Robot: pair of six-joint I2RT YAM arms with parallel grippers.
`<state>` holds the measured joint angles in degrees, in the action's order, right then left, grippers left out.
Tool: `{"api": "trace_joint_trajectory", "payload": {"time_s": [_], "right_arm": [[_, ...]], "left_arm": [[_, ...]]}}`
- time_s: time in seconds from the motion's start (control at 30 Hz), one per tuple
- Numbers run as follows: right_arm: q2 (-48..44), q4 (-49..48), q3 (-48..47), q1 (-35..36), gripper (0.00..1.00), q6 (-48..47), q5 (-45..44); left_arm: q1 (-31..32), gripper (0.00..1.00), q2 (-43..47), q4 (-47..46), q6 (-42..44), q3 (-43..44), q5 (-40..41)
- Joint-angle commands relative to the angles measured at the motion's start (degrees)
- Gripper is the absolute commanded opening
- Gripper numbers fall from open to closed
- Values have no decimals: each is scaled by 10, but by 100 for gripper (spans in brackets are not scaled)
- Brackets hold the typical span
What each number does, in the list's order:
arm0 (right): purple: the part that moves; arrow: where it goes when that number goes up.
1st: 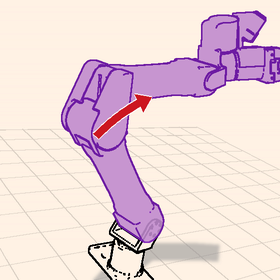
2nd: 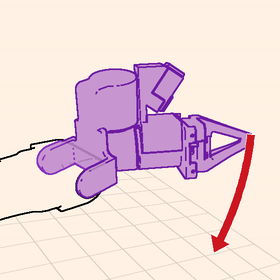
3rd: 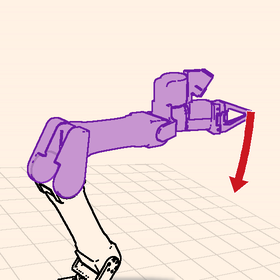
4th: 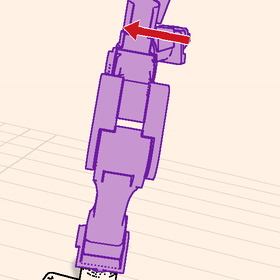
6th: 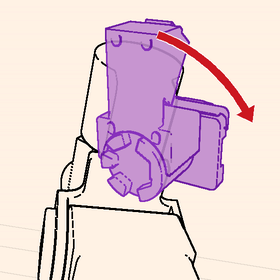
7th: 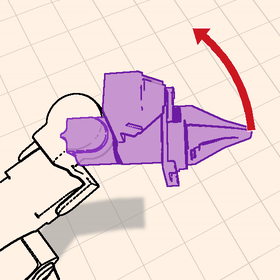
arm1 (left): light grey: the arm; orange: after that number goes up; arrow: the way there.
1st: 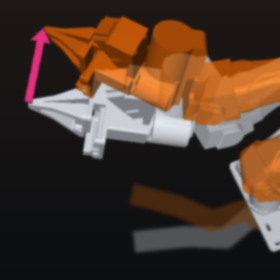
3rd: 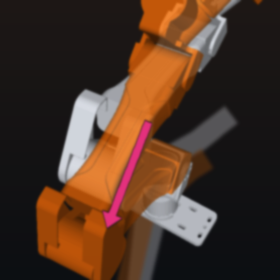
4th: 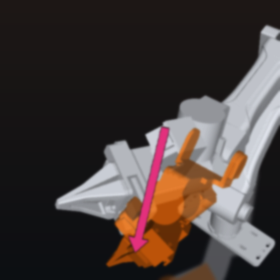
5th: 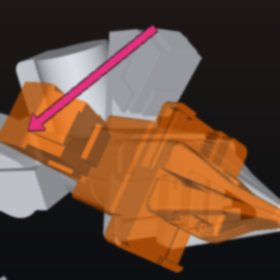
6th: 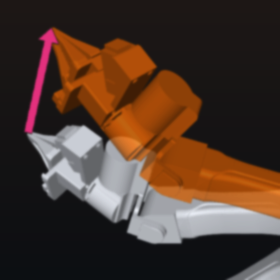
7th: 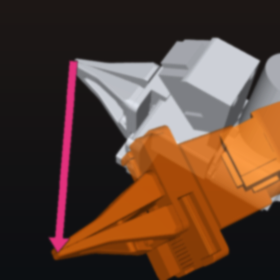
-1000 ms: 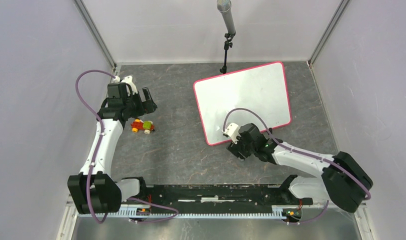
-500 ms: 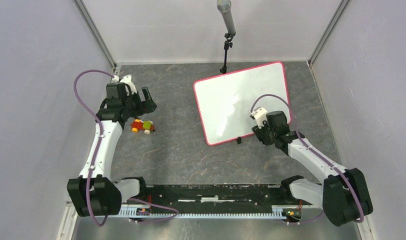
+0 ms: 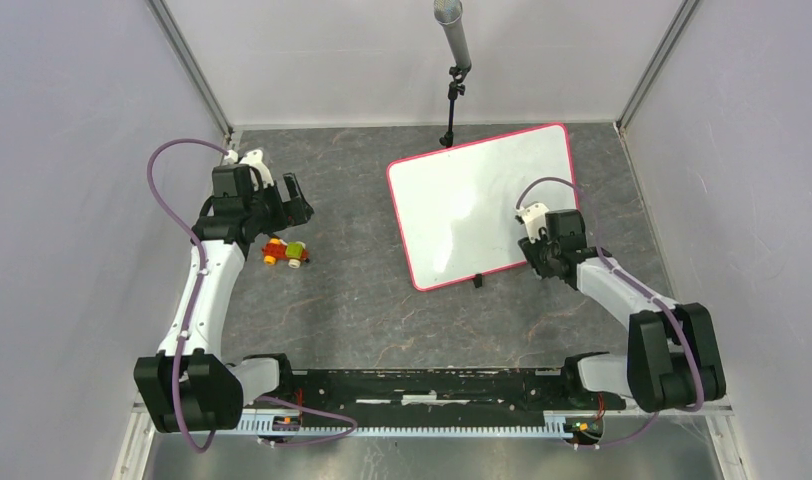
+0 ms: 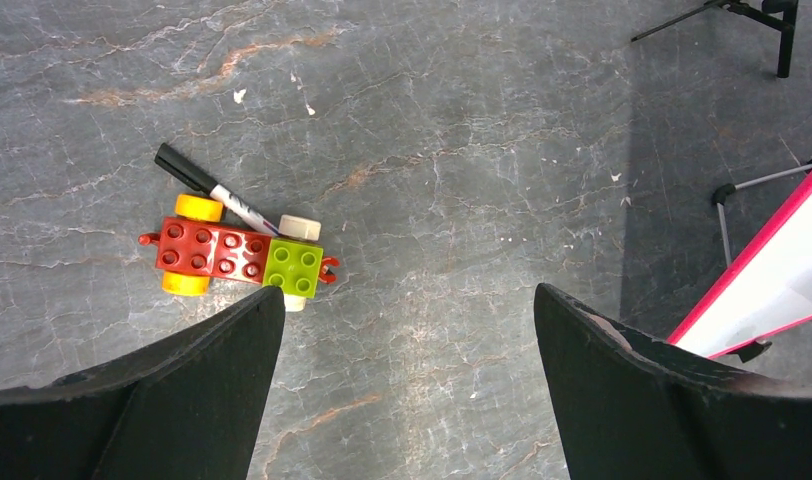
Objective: Write a sentence on the whiteboard
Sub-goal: Move the whiteboard to the center of the board.
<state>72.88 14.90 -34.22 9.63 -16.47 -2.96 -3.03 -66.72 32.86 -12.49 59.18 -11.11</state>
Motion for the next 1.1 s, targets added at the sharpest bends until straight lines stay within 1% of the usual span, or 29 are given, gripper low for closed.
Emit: {"api": "trace_joint_trajectory", "payload": {"time_s": [0.0,0.07,0.17,0.23,0.27,0.33,0.43,0.63,0.87,1.07], "right_arm": [[29,-55,-32,-8,49,-36,28],[39,-51,-39,-8,44,-50,59],[47,-36,-46,-8,40,-67,88],[46,-26,-45,-8,34,-77,115],[44,-20,-42,-8,28,-79,132],[37,-16,-32,-5,20,-63,159],[27,-13,-19,16,1,-36,169],[-1,-21,19,83,0,1,169],[-15,1,17,176,0,66,158],[-20,18,35,218,0,123,155]], "left_arm": [[2,100,0,-11,-35,24,-11],[1,100,2,-11,-35,24,-10],[2,100,3,-11,-36,25,-9],[2,100,3,-10,-36,25,-9],[2,100,3,-10,-37,25,-9],[2,100,3,-10,-38,27,-9],[1,100,3,-10,-41,29,-9],[1,100,2,-10,-44,30,-9],[2,100,-5,-1,-48,48,3],[2,100,-17,4,-55,71,6]]}}
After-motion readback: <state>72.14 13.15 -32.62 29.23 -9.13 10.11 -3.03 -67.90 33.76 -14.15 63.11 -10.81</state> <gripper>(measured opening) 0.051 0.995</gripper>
